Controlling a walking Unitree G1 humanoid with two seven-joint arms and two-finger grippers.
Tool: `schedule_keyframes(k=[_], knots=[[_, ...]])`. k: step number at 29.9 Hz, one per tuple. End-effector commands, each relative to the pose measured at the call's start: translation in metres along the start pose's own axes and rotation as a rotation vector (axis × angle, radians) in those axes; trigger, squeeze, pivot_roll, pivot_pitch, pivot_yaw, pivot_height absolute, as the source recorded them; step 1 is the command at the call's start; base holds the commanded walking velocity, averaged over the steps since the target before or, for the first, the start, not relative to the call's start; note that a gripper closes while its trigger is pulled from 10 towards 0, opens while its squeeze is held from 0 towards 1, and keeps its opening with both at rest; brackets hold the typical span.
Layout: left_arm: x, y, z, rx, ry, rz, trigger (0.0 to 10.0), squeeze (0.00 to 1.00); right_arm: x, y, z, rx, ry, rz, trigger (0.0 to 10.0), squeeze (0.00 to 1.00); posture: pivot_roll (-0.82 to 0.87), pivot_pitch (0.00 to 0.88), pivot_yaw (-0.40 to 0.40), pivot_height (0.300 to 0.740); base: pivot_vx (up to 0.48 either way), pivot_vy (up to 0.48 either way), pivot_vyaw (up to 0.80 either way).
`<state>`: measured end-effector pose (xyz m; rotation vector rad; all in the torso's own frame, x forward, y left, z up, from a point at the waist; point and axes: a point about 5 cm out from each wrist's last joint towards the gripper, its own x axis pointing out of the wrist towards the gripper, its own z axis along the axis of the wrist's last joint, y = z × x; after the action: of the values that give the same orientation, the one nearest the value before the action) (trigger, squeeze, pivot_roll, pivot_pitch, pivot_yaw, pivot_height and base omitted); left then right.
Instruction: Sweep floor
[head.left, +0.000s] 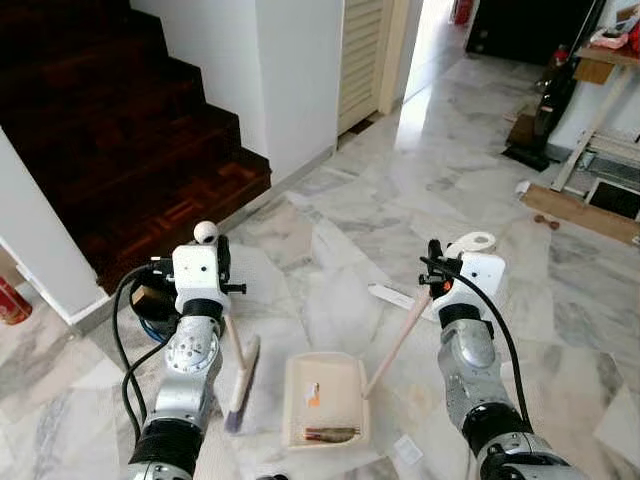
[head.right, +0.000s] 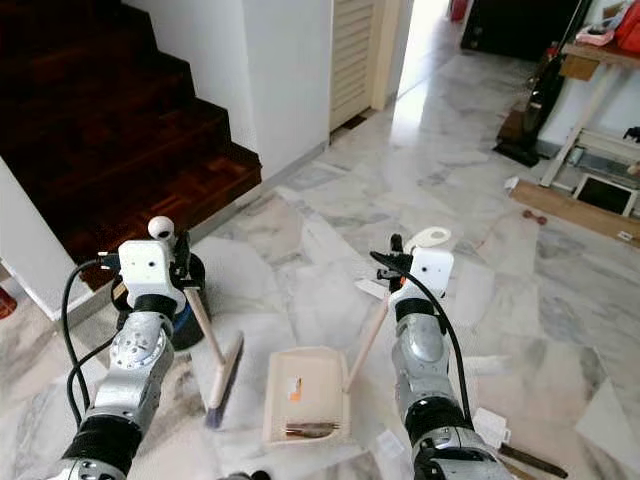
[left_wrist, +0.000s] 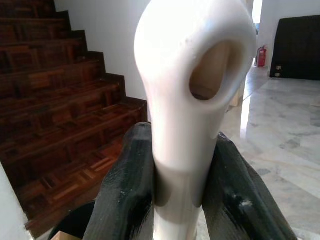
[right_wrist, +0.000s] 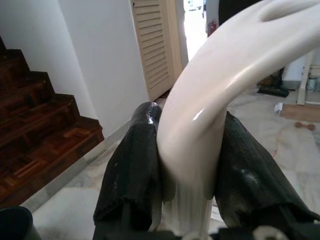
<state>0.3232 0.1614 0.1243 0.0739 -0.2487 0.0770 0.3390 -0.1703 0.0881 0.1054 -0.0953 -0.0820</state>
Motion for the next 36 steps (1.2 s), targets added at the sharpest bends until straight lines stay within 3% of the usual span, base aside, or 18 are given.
schedule_keyframes(k=[1, 17, 36], knots=[[0.0025, -0.0015, 0.0113, 0.007, -0.056, -0.012, 10.0, 0.0, 0.0058, 0.0035, 0.0094, 0.019, -0.036, 0.007, 10.0, 0.0, 0.08, 0.0, 0.003, 0.74, 0.0, 0.0, 0.0], [-0.0007, -0.0034, 0.0075, -0.009, -0.032, -0.021, 10.0, 0.0, 0.0053, 0.0056, 0.0086, 0.027, -0.034, 0.011, 10.0, 0.0, 0.08, 0.0, 0.006, 0.74, 0.0, 0.0, 0.0], [0.0008, -0.0021, 0.0079, -0.002, -0.021, -0.018, 10.0, 0.0, 0.0057, 0.0058, 0.0087, 0.025, -0.032, 0.007, 10.0, 0.0, 0.08, 0.0, 0.008, 0.74, 0.0, 0.409, 0.0]])
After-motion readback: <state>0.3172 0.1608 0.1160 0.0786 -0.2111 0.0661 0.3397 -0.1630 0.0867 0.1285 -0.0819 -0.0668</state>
